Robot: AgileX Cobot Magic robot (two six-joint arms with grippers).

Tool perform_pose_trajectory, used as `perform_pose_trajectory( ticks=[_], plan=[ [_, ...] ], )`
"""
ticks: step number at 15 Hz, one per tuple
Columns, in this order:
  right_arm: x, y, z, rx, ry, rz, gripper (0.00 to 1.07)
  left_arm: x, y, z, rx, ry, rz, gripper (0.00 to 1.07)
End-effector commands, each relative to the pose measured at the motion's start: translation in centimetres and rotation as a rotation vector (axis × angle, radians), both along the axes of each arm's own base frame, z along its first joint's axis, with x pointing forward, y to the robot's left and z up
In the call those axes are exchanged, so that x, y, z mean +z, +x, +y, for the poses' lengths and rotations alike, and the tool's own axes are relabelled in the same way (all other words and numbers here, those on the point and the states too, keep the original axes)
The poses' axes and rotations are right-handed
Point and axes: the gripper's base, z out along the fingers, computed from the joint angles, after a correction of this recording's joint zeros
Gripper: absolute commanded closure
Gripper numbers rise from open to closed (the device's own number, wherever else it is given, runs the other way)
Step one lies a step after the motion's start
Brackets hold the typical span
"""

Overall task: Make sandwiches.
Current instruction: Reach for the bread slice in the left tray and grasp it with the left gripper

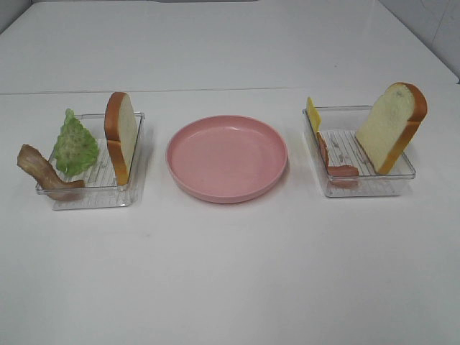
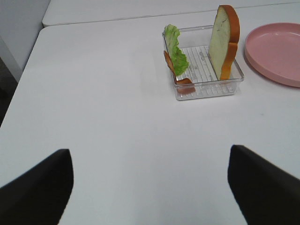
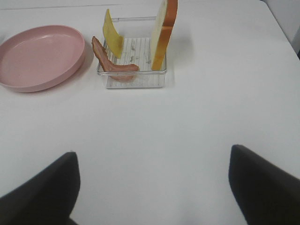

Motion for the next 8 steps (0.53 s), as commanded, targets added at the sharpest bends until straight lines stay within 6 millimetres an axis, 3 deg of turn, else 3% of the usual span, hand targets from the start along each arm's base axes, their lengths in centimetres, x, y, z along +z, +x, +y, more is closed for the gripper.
perform_pose_trajectory(
  ticks=[1,8],
  plan=[
    [0.0,-0.1,0.01,-0.008,0.002,-0.022,0.27,-0.11,-0.2,-0.06,-0.004,-0.005,-0.023,0.22],
    [0.0,-0.1,0.01,-0.008,0.002,-0.022,0.27,-0.11,-0.2,-0.06,-0.004,-0.005,-0.023,0.22]
  ],
)
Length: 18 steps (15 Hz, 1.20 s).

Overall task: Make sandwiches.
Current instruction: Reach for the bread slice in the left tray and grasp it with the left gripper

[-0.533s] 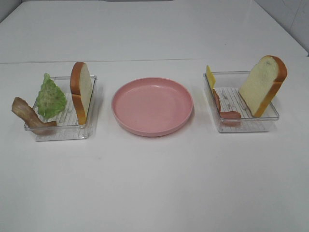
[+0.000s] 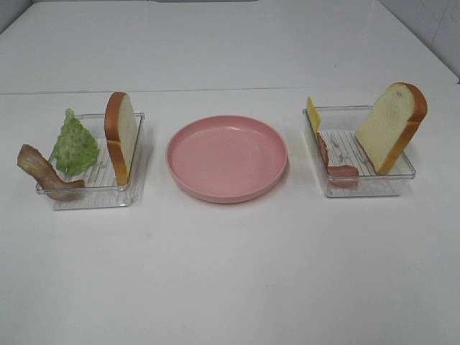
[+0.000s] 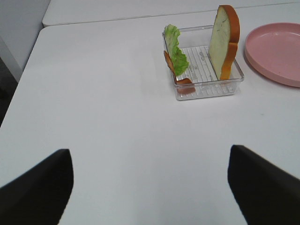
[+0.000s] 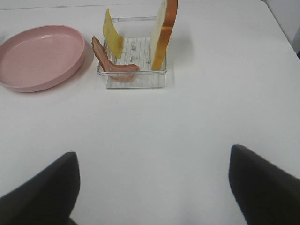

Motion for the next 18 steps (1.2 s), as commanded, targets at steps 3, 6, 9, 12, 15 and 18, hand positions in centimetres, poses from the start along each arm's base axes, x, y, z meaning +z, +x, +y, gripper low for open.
perform_pose_trajectory(
  ticks=[3,6,9,12,15,18],
  plan=[
    [0.0,-0.1,0.01,-0.008,0.002,-0.022,0.27,-0.11,-0.2,-0.06,-0.004,-0.005,-0.023,0.22],
    [0.0,-0.1,0.01,-0.008,0.002,-0.022,0.27,-0.11,-0.2,-0.06,-0.004,-0.005,-0.023,0.22],
    [0.0,-0.1,0.01,-0.008,0.002,-0.022,0.27,-0.11,-0.2,-0.06,-0.004,-0.005,-0.023,0.22],
    [0.0,-0.1,0.01,-0.008,0.002,-0.022,0.27,-0.11,-0.2,-0.06,-0.004,-0.005,-0.023,0.22],
    [0.0,-0.1,0.01,-0.008,0.002,-0.022,0.27,-0.11,-0.2,-0.06,-0.004,-0.005,-0.023,0.22],
    [0.0,-0.1,0.01,-0.008,0.002,-0.022,0.27,-0.11,-0.2,-0.03,-0.002,-0.002,-0.023,0.22]
  ],
)
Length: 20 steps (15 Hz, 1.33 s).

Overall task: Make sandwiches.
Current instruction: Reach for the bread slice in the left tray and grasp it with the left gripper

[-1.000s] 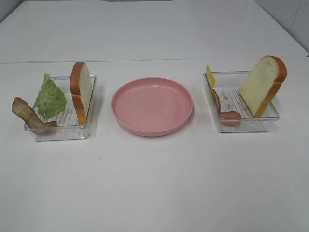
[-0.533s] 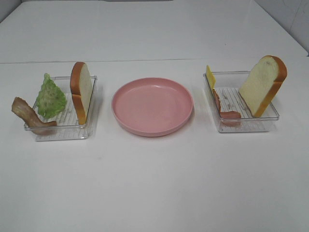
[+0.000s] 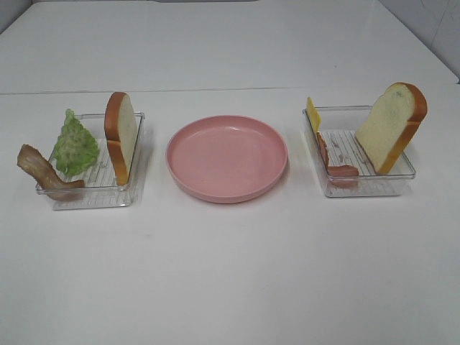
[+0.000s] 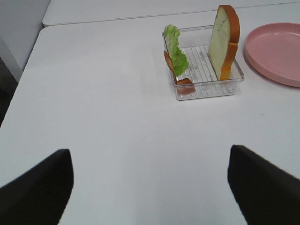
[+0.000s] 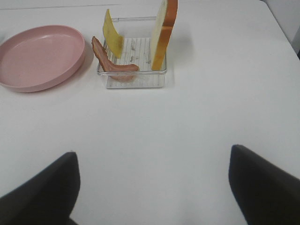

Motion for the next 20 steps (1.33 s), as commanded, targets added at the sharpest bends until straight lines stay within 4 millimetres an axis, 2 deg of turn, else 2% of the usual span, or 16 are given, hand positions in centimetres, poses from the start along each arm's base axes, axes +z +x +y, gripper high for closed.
perform_pose_trajectory(
  ticks=[1,3,5,7,9,11,12,14,15,17,20],
  plan=[
    [0.0,-0.1,0.0,-0.008,0.002,-0.022,0.27,-0.1,-0.2,0.0,-0.002,-0.002,-0.023,0.22],
    [0.0,-0.1,0.0,-0.008,0.002,-0.022,0.27,0.1,-0.2,-0.1,-0.005,-0.011,-0.034,0.22],
    [0.0,-0.1,0.0,-0.008,0.002,-0.022,0.27,2.0,-0.1,0.0,0.002,-0.003,-0.103,0.22],
    [0.0,-0.1,0.0,-0.008,0.002,-0.022,0.27,3.4,1.3,-0.1,-0.004,-0.015,-0.101,0.22],
    [0.0,-0.1,0.0,-0.008,0.002,-0.022,0.27,4.4,3.5,-0.2,-0.009,-0.027,-0.043,0.22],
    [0.0,-0.1,0.0,-0.008,0.002,-0.022,0.27,5.7,6.8,-0.5,-0.019,-0.056,0.051,0.22],
    [0.0,-0.1,0.0,-0.008,0.002,-0.022,0.27,6.7,11.2,-0.8,-0.028,-0.092,0.19,0.22],
    [0.0,-0.1,0.0,-0.008,0.002,-0.022,0.27,7.4,15.4,-1.2,-0.041,-0.141,0.304,0.22],
    [0.0,-0.1,0.0,-0.008,0.002,-0.022,0.27,7.5,16.6,-1.3,-0.044,-0.155,0.332,0.22],
    [0.0,-0.1,0.0,-0.008,0.002,-0.022,0.27,7.5,21.3,-1.9,-0.058,-0.214,0.437,0.22],
    [0.0,-0.1,0.0,-0.008,0.002,-0.022,0.27,7.2,27.2,-2.6,-0.078,-0.276,0.518,0.22]
  ],
)
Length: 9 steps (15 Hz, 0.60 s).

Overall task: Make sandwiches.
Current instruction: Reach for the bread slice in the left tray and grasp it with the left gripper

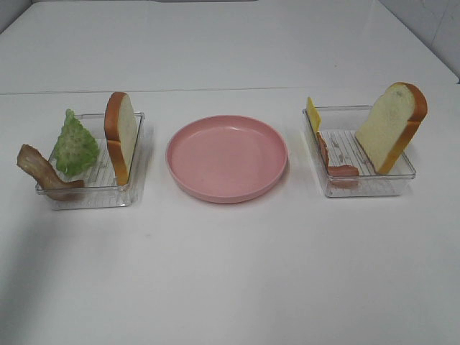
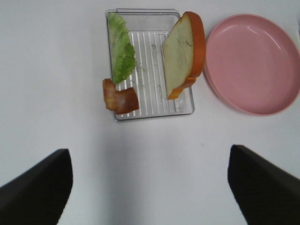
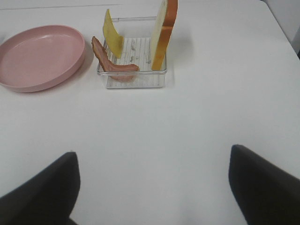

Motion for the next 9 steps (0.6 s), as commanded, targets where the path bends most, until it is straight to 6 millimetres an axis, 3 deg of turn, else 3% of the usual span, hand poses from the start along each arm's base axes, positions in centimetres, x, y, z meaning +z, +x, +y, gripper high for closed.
perform_pose_trajectory(
  ticks=[1,2,4,9],
  plan=[
    [0.0,-0.1,0.0,-0.008,0.002,-0.022,0.27,-0.4,3.1,-0.6,-0.02,-0.023,0.044,0.22],
    [0.0,-0.1,0.0,-0.008,0.002,-0.022,0.27,-1.6,6.5,-2.1,-0.065,-0.022,0.098,0.22],
    [0.0,-0.1,0.0,-0.008,0.002,-0.022,0.27,-3.1,9.2,-4.2,-0.121,-0.004,0.174,0.22],
    [0.0,-0.1,0.0,-0.008,0.002,-0.022,0.27,-6.2,13.3,-9.2,-0.089,0.138,0.347,0.22]
  ],
)
